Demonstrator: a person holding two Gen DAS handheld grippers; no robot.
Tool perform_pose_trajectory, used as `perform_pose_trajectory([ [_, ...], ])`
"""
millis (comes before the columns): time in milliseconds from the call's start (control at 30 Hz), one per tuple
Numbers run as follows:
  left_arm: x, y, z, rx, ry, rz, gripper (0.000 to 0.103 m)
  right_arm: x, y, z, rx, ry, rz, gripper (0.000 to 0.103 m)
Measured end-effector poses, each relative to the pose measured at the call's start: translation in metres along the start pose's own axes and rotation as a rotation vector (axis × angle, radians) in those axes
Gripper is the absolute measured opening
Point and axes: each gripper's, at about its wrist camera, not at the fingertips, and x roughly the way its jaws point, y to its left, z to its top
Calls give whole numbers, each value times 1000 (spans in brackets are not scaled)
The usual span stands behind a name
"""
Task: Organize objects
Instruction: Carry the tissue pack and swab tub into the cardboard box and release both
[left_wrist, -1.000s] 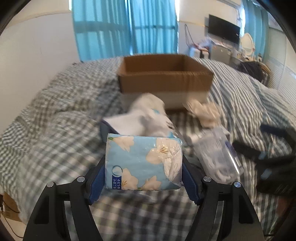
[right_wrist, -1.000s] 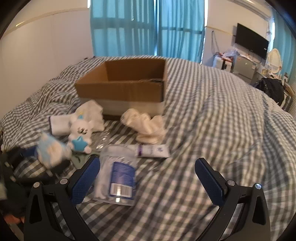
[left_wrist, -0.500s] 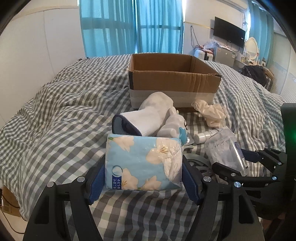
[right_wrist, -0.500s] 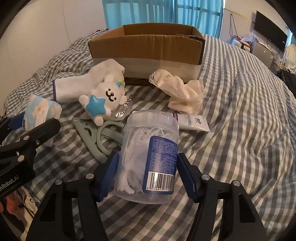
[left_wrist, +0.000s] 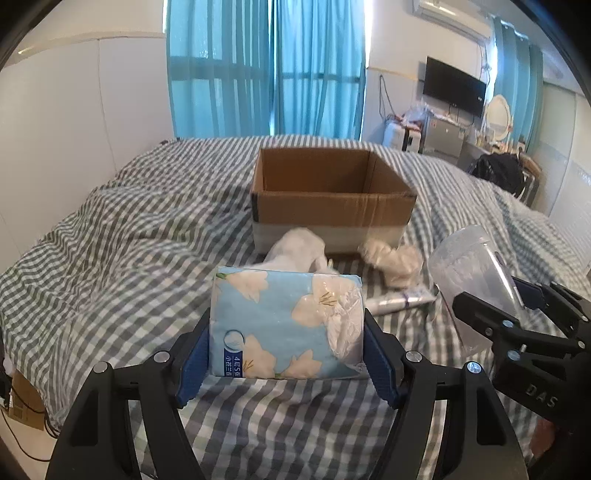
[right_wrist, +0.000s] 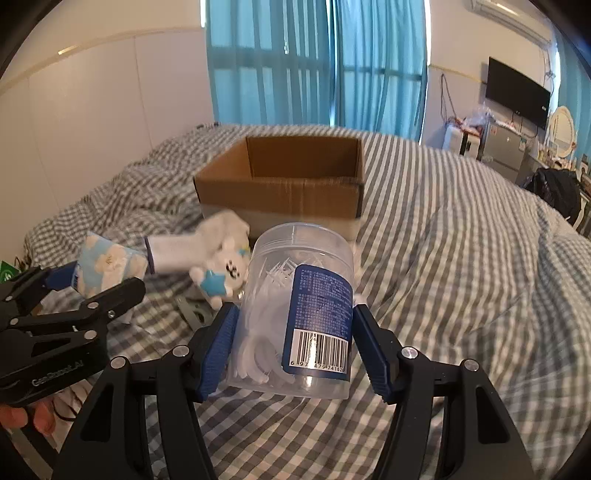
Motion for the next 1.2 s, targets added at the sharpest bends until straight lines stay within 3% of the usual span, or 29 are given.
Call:
perform_pose_trajectory([
  [400,2,-1,73,-27,-82,-53,75,-41,-7,58,-47,-151,-5,63],
  [600,12,-4,126,9,-170,4,75,-38,-13,115,-63,-214,21,63],
  [867,62,1,180,2,-172,6,75,8,-22,185,-74,-238,52,63],
  [1200,152,0,193,15,-94,40,75,101,-40,221,-41,-172,85,63],
])
